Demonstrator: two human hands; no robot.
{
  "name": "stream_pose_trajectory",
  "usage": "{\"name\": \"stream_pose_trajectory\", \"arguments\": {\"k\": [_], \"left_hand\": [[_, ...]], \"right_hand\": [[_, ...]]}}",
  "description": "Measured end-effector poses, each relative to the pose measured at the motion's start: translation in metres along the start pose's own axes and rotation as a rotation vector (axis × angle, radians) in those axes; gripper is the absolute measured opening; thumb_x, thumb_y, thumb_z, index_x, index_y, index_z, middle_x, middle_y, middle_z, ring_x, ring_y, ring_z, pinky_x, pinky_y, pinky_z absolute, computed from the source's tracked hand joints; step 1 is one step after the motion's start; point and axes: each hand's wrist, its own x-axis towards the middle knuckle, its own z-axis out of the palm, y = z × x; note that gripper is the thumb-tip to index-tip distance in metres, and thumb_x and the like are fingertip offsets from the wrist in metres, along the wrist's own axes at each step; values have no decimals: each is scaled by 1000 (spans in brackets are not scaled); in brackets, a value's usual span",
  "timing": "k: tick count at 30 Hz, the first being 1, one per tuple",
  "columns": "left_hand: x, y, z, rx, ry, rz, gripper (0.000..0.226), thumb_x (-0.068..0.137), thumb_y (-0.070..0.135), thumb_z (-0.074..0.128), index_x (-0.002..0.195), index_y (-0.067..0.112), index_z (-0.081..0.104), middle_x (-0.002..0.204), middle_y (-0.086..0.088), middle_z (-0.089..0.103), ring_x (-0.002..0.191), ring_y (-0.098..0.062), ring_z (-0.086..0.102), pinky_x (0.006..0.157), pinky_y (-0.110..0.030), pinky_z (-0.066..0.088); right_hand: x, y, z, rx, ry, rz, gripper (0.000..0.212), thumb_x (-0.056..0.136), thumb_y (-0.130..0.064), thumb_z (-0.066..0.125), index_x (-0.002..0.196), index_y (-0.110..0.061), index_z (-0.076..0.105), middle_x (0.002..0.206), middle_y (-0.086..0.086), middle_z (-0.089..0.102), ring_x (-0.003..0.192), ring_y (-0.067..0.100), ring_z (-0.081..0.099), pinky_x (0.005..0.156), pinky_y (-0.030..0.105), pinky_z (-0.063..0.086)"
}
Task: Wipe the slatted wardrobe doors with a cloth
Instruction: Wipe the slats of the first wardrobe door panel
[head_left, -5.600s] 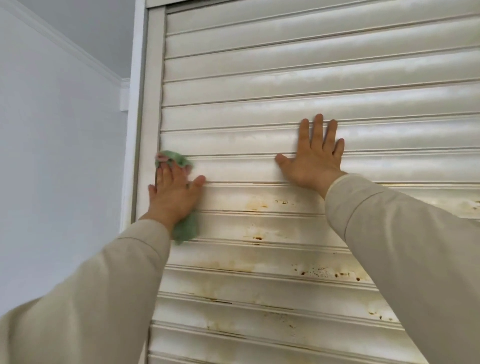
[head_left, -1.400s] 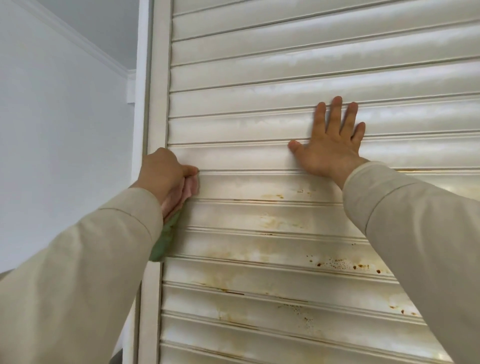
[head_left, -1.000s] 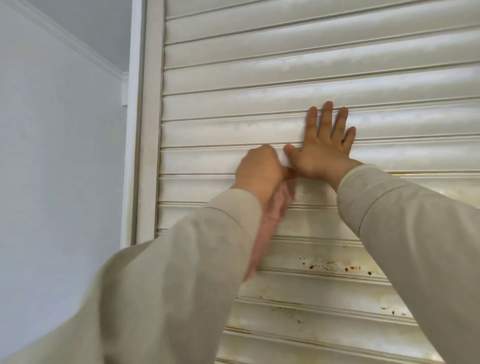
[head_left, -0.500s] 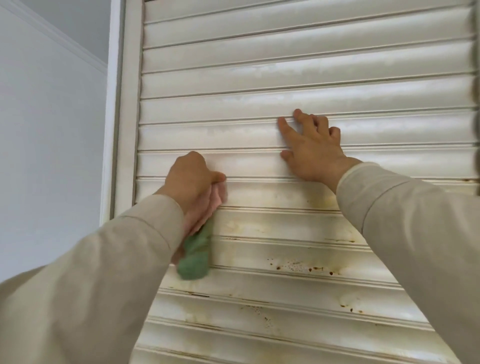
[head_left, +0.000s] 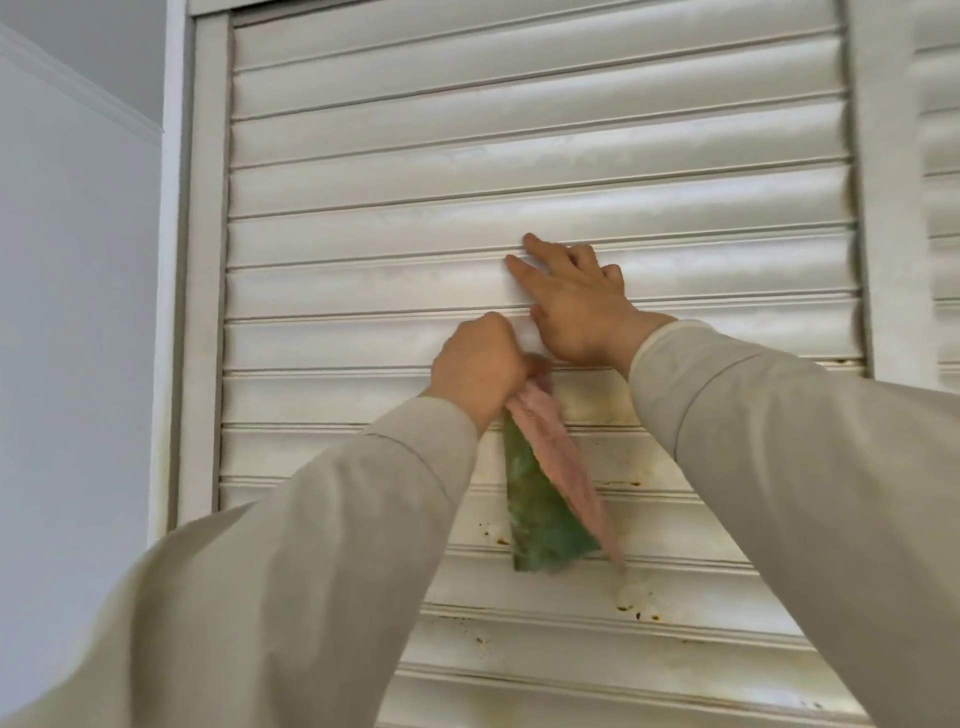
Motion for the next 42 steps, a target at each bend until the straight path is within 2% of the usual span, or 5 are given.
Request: {"name": "stream_pose_trajectory", "arguments": {"k": [9,17,28,36,42], "left_hand": [[-6,-63,-49,69,57,-253,50,70,56,80,67,13,55,71,-5,62,82,-30,65,69,-30,45],[-9,-49,-49,115,85,-261,38,74,43,81,71,11,60,72,-8,62,70,-28,60,66,-31,46],[-14,34,-25,158,-21,-126,44,72,46,82,68,18,49,75,-5,58,82,-30,60,71,-32,48],[-37,145,37,103,-17,145,34,81,42,73,98,14,63,101,-9,65,100,-31,63,69,-30,40],[-26,112,18,121,-30,5,47,77,46,79,107,13,66,114,-13,67,108,-33,63,78,-34,46]], "right_hand": [[-29,32,-4,25,-65,-29,61,101,-30,43,156,-25,18,166,-4,-8,152,14,-6,120,47,2],[-87,117,-25,131,305,286,54,91,-25,50,141,-10,43,159,13,26,144,32,24,112,48,31],[-92,136,-41,30,13,147,56,101,-22,38,154,-10,24,165,13,3,151,31,3,121,37,10],[-105,145,-40,56,-116,83,40,89,-13,35,124,2,47,149,21,32,128,37,34,107,43,34],[-115,144,-51,30,-98,35,49,96,-1,37,145,3,37,162,15,19,147,33,19,116,32,13]]}}
